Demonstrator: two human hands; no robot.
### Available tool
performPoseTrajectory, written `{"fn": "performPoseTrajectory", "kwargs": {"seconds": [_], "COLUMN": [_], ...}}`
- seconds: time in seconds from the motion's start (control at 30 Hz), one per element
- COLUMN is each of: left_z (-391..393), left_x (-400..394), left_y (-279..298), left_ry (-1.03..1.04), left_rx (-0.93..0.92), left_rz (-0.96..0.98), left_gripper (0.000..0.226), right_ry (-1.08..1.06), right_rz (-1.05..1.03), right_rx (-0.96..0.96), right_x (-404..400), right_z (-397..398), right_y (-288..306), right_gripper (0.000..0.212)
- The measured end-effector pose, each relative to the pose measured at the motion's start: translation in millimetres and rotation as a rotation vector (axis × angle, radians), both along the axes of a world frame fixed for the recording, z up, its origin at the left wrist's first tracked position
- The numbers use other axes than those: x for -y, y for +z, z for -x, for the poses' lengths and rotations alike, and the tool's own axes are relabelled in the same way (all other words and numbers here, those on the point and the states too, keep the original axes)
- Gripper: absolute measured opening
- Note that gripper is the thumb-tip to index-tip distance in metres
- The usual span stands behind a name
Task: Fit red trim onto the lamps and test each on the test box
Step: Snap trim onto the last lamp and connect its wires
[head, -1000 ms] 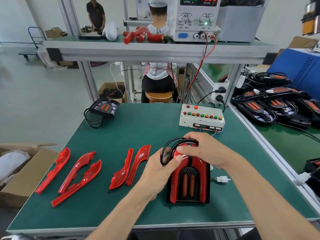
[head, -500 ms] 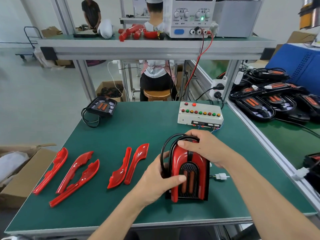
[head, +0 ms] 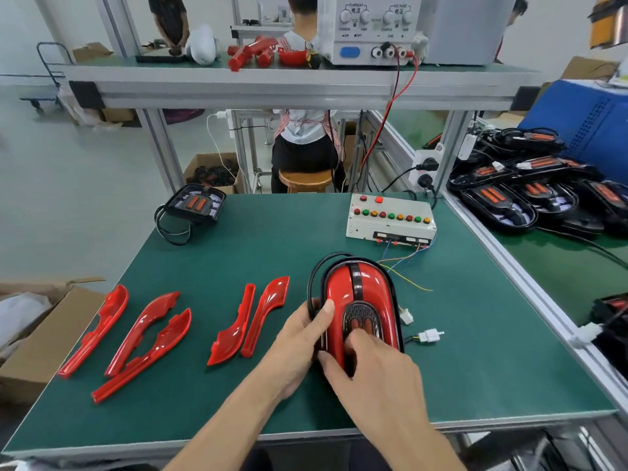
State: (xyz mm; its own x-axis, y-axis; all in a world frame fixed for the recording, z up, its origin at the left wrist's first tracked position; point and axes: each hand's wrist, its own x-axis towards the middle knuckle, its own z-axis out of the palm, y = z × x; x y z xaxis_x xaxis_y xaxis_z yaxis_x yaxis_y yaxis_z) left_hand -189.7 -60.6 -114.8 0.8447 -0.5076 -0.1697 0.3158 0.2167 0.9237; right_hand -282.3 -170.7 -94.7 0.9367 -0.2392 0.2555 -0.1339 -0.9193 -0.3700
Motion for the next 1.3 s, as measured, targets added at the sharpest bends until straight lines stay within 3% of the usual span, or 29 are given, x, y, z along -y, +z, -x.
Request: {"fn": "performPoseTrajectory", "kwargs": {"seconds": [0.1,0.23,0.43,0.53,0.7,1.1,1.3], "left_z": [0.6,0.2,4.2,5.1,4.3,1.1,1.2], "left_x": [5.1,7.9,7.7,7.0,5.0,5.9,4.2], "left_y": [1.2,-3.9,-5.4,-4.4,-4.8,-7.8,-8.5], "left_ry": [0.034,0.160,0.129,0.138,0.145,0.116,0.115], "left_rx": [-0.048,-0.057,-0.023,-0.008,-0.009,-0.039,0.016], "left_rz": [-0.001,0.023,0.007,0.012,-0.002,0.029,0.002], "left_gripper": [0.051,0.039,0.036,0.044,0.038,0.035,0.049], "right_ry": [-0.018,-0.070,-0.054,-0.005,0.043,0.010,0.049], "right_rz": [0.028,-0.005,0.121,0.245,0.328,0.303,0.317], "right_rx": [0.099,0.221,0.317,0.296,0.224,0.355,0.358], "right_x": [-0.8,-3.9,-3.6,-5.0,-3.9,0.5,0.6], "right_z": [-2.6,2.3,-3.1,-7.9,-11.8,-9.7,-6.9], "right_y": [0.5,-3.6,-0.1,2.4,-0.2,-16.7,-19.5], "right_gripper": [0.040,0.043,0.034,0.029,0.030,0.036,0.039]}}
